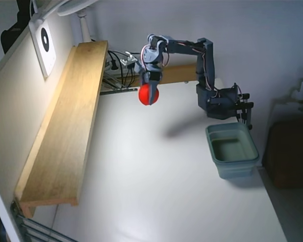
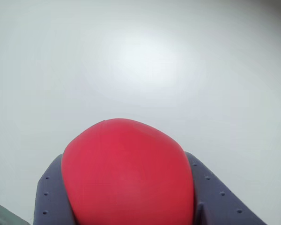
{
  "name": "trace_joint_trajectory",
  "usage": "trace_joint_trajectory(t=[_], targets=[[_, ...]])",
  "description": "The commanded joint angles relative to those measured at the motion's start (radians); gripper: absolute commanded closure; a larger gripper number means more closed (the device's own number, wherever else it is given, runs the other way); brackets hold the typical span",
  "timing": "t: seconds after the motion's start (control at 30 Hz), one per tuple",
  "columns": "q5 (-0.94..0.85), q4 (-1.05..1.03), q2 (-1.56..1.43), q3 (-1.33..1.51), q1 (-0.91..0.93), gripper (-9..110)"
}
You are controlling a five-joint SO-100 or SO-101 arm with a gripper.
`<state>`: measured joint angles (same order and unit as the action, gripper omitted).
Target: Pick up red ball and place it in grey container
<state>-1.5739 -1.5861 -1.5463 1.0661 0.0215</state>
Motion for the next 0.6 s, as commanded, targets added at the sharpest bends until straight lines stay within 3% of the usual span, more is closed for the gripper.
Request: trace_joint_trajectory(t=[0.0, 0.57], targets=[[0.003, -0.003, -0.022, -0.04, -0.103, 78], [0.003, -0.003, -0.022, -0.04, -0.598, 78]])
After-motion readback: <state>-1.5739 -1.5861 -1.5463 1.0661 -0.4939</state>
